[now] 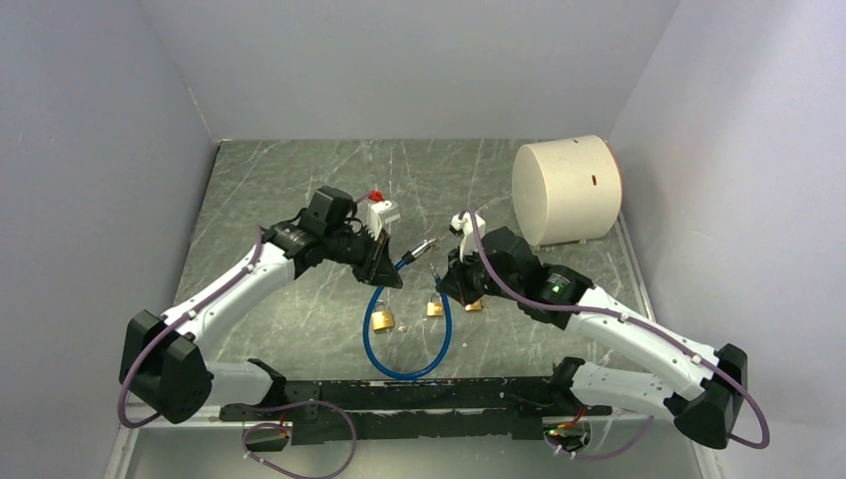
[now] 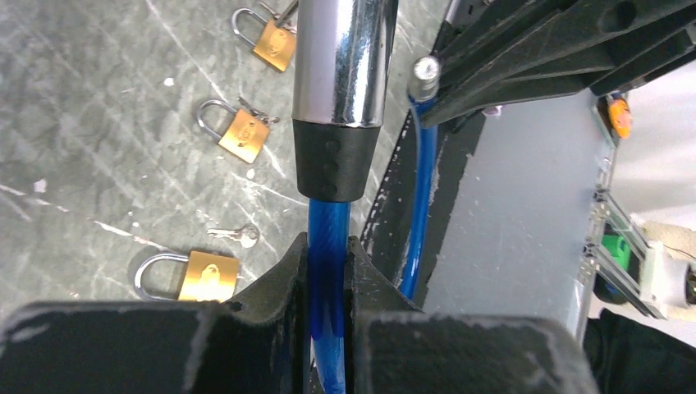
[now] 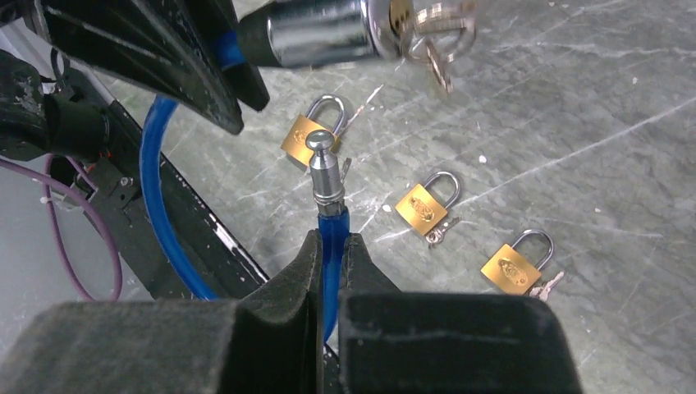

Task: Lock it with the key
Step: Lock the lock.

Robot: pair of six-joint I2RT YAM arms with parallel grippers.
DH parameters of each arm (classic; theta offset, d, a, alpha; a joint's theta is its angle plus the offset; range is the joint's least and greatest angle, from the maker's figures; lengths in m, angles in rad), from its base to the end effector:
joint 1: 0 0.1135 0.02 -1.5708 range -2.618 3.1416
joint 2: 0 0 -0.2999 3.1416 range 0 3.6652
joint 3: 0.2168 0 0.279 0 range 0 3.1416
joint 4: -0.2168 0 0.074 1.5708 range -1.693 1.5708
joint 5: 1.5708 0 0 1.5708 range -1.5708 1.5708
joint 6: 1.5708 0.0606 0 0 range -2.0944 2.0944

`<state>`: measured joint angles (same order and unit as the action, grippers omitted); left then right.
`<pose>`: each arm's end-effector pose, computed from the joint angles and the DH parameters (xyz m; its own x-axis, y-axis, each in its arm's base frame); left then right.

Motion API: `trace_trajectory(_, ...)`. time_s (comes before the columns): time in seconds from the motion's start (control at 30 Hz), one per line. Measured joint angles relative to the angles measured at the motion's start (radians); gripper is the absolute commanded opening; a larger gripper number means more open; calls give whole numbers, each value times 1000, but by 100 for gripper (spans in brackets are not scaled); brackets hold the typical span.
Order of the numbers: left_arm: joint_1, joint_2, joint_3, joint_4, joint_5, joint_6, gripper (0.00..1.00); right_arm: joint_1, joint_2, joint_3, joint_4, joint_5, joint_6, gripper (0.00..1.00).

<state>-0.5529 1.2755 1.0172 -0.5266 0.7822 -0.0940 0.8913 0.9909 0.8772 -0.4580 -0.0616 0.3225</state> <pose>0.2280 -0.1909 0.3062 -0.6736 0.3374 -0.6576 0.7369 0.3751 -0.5624 0.1519 0.1939 0.3203 -0.5789 -0.2132 -0.7871 -0.6595 0.6901 0.2981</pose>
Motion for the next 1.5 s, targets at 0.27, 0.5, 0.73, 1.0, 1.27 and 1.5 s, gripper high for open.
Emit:
trace_trajectory(0.27,0,21,11,-32,54,13,3,2,52,23,20,0,-9,0)
trace_trajectory(0.5,-13,19,11,-49,24,42,3,2,84,46,33,-3,-5,0)
trace_trajectory(0.73,-32,-2,11,-48,-22,49,3,2,126,58,35,-18,4,0)
trace_trajectory(1.0,-36,-34,11,-49,-47,56,3,2,127,59,55,-24,16,0)
trace_trajectory(1.27,-100,-24,22,-92,-130,114,3,5,124,59,54,-37,49,0)
trace_trajectory(1.5,-116,-22,23,-92,-178,130,3,5,124,67,41,-30,55,0)
